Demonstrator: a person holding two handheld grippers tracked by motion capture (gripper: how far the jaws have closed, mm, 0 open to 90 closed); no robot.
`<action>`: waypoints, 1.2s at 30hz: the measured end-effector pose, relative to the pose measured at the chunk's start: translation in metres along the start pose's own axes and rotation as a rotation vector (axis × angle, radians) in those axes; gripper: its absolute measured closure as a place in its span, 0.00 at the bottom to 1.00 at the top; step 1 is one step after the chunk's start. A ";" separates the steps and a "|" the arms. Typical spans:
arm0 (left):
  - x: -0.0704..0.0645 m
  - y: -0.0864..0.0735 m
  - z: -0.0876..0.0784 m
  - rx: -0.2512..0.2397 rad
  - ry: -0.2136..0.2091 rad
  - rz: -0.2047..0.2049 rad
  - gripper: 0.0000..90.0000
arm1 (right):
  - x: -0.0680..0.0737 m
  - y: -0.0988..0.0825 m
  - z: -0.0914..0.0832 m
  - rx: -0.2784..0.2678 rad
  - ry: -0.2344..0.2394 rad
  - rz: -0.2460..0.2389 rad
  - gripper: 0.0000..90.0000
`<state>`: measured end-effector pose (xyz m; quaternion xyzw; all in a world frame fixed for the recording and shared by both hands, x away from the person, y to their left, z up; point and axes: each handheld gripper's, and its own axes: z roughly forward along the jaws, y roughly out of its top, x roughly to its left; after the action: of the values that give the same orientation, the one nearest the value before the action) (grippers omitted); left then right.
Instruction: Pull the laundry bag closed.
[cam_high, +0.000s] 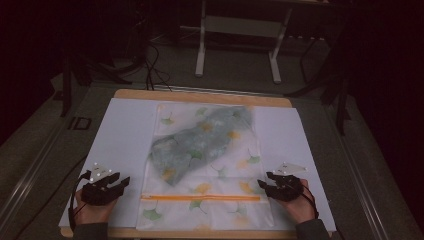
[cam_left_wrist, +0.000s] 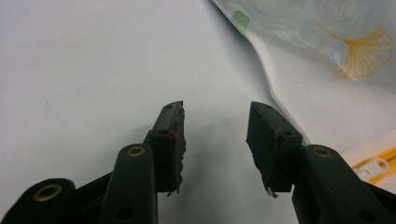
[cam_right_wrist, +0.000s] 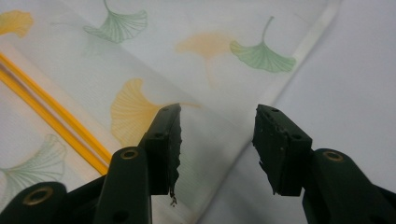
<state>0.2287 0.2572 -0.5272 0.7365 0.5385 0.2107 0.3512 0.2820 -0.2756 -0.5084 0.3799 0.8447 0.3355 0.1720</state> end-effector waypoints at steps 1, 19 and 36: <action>0.000 0.000 -0.001 0.001 -0.005 0.001 0.63 | 0.001 0.001 0.000 -0.002 0.005 -0.007 0.57; 0.001 0.000 -0.002 -0.013 -0.055 0.016 0.55 | 0.027 0.023 0.015 0.016 0.088 -0.117 0.59; 0.001 0.000 -0.007 -0.038 0.005 0.026 0.54 | 0.053 0.045 0.031 0.034 0.148 -0.206 0.59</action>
<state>0.2241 0.2601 -0.5229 0.7360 0.5258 0.2271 0.3610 0.2880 -0.2003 -0.5009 0.2681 0.8953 0.3287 0.1360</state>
